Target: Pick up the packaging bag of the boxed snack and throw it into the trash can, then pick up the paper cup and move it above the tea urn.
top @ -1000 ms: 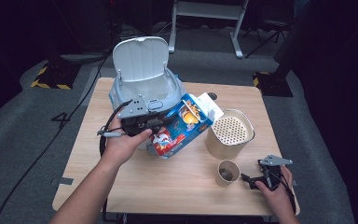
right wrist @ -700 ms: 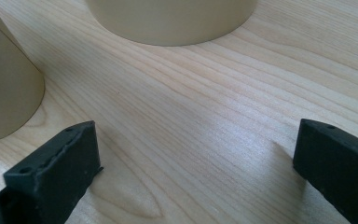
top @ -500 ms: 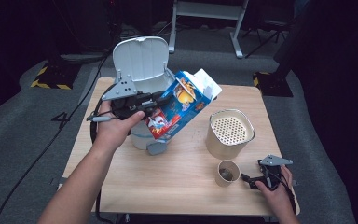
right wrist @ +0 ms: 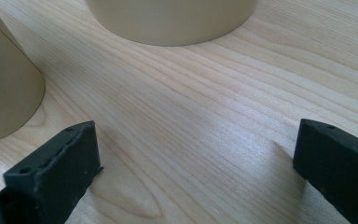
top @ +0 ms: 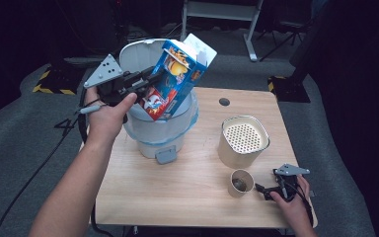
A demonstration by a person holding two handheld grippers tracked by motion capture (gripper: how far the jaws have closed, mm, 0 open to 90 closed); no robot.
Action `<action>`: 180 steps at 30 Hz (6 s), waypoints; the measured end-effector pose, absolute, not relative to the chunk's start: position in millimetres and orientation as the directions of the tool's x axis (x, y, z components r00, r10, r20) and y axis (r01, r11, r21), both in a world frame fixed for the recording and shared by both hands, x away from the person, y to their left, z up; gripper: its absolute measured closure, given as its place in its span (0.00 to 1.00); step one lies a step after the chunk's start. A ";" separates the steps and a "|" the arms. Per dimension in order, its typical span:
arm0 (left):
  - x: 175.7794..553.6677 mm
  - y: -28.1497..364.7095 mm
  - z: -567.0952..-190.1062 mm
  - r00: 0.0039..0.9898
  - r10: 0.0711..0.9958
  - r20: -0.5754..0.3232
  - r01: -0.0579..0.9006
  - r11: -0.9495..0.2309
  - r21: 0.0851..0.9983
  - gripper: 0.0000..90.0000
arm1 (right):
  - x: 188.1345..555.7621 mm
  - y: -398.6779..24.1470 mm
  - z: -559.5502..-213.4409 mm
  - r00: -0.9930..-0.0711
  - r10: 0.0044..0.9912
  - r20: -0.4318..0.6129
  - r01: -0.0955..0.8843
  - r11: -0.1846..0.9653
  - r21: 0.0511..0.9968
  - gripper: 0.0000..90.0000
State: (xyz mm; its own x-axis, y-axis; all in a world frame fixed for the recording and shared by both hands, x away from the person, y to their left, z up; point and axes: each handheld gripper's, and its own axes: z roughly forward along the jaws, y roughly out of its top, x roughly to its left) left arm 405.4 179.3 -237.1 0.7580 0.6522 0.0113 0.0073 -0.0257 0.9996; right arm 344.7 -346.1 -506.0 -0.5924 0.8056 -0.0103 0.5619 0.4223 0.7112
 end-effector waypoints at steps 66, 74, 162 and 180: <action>466.2 169.9 -270.2 0.530 0.847 -0.022 0.300 -0.164 0.940 0.66 | 344.7 -346.1 -506.0 -0.593 0.805 -0.010 0.562 0.422 0.711 0.01; 464.6 164.7 -272.7 0.581 0.813 -0.022 0.340 -0.219 0.914 0.58 | 344.7 -346.1 -506.0 -0.593 0.805 -0.010 0.562 0.422 0.711 0.01; 336.2 209.6 -479.6 0.819 0.555 -0.148 0.425 -0.412 0.806 0.40 | 312.3 -288.6 -489.4 -0.830 0.556 0.037 0.339 0.451 0.826 0.21; 342.0 208.7 -503.3 0.797 0.600 -0.060 0.457 -0.536 0.710 0.31 | 317.2 -276.3 -497.3 -0.822 0.568 0.050 0.327 0.397 0.858 0.28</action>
State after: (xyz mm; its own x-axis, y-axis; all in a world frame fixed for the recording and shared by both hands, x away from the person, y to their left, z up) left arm 342.0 208.7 -503.3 0.7975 0.6003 -0.0604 0.4573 -0.5361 0.7095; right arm 317.2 -276.3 -497.3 -0.8216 0.5678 0.0503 0.3266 0.3966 0.8579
